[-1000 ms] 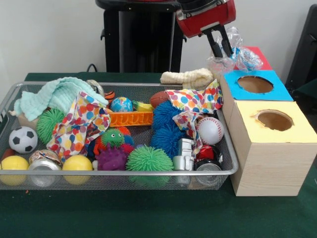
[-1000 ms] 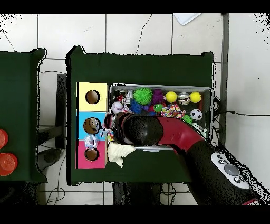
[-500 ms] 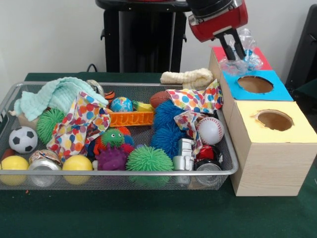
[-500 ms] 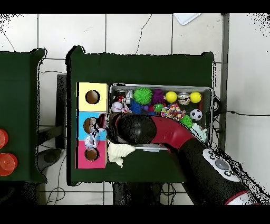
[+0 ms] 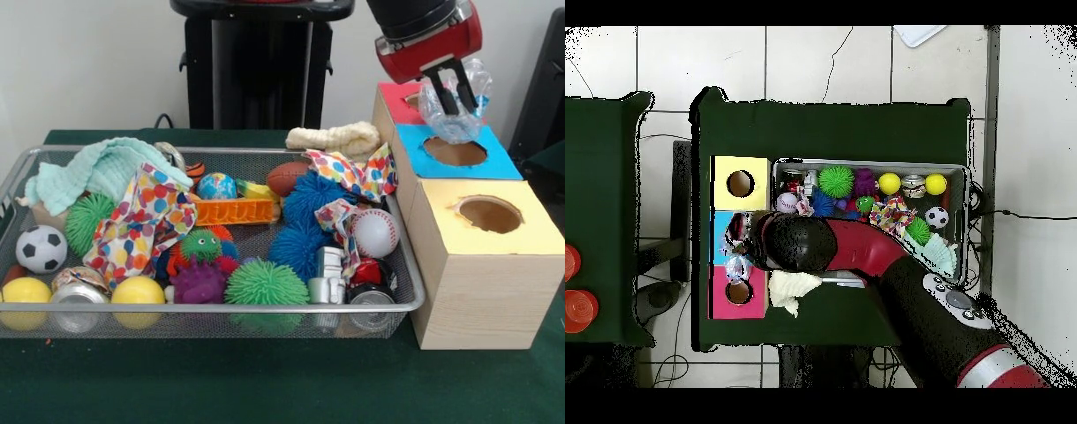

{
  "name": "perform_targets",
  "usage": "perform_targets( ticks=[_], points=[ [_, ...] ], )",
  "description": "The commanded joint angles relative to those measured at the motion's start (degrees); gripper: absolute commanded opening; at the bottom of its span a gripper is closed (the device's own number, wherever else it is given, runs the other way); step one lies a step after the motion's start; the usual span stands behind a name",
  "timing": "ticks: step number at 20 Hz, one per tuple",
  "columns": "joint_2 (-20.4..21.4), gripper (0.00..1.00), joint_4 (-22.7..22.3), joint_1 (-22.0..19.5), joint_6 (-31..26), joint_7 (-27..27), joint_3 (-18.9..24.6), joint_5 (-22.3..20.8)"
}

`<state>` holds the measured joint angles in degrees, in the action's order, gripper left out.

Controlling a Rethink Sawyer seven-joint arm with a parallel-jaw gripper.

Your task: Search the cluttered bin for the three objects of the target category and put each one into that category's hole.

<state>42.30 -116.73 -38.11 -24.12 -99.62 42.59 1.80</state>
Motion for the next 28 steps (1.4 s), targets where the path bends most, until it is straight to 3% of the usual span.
perform_targets(
  ticks=[1, 8, 16, 24, 28],
  points=[
    [-1.99, 0.00, -1.88, 1.79, 4.35, -12.67, 0.34, 4.93],
    [-1.49, 0.00, -3.42, 2.36, 2.69, -11.51, -0.73, 6.08],
    [0.83, 0.00, -1.66, 4.12, -5.21, -9.64, -5.54, 6.19],
    [-0.36, 0.00, 6.00, 6.80, -15.01, -7.90, -12.22, 3.99],
    [-1.07, 0.00, 10.18, 7.27, -18.69, -6.14, -13.57, 2.55]
  ],
)
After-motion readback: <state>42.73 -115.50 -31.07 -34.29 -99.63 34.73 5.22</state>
